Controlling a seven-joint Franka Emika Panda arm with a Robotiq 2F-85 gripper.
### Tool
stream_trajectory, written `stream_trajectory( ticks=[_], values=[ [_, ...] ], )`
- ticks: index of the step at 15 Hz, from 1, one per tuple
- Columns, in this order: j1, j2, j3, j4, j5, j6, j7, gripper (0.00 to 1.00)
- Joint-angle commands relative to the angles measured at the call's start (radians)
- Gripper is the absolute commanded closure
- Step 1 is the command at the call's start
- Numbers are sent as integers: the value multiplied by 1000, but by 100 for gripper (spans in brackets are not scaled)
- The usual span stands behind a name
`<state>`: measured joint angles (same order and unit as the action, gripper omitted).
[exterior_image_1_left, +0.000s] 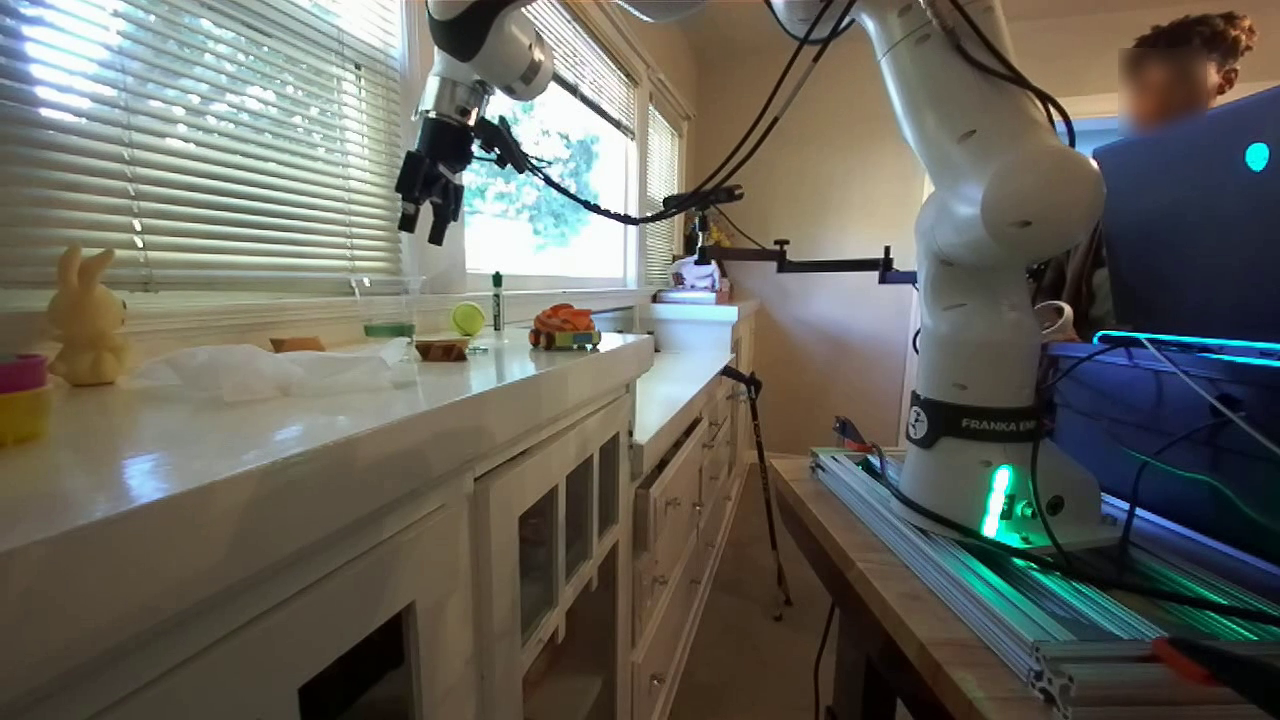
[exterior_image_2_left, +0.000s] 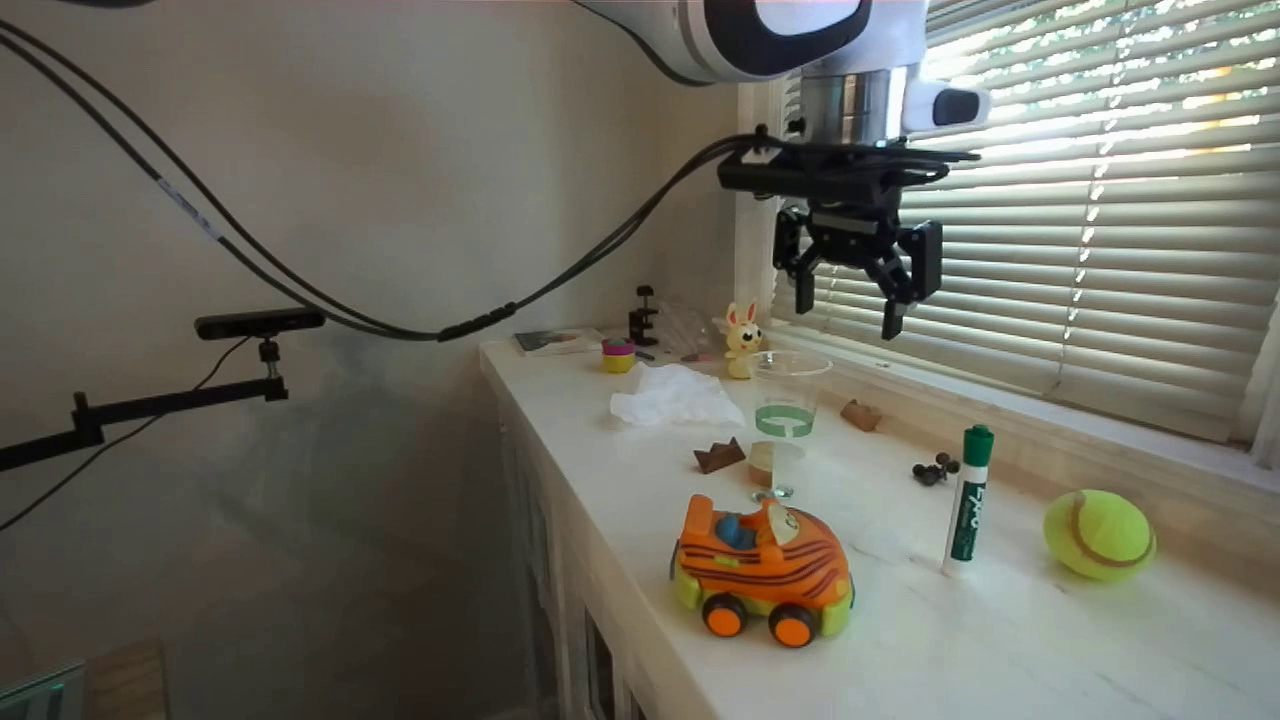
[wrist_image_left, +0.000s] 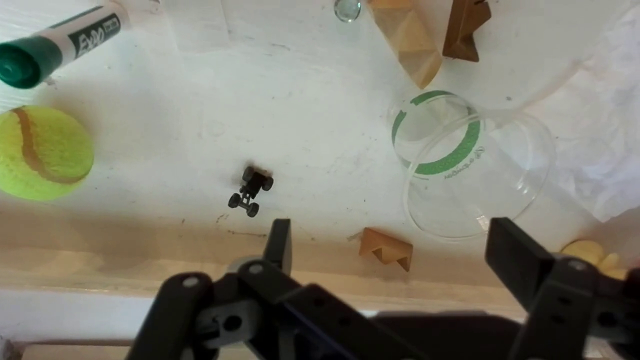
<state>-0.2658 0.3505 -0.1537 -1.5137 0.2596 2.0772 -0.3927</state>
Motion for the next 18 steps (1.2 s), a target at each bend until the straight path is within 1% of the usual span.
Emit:
stream_trajectory(
  ticks=[1,12,13,14,15,16,18],
  values=[
    [-26,57,31,86,20,-57,29,0],
    [-21,143,55,152,-18,-95,44,0],
    [-22,148,57,154,-18,-96,43,2],
    [-22,153,57,158,-20,-99,44,8],
    [-21,157,57,162,-22,-102,46,10],
    [-22,162,57,168,-22,-106,45,22],
    [-23,170,58,175,-22,-113,45,27]
  ],
)
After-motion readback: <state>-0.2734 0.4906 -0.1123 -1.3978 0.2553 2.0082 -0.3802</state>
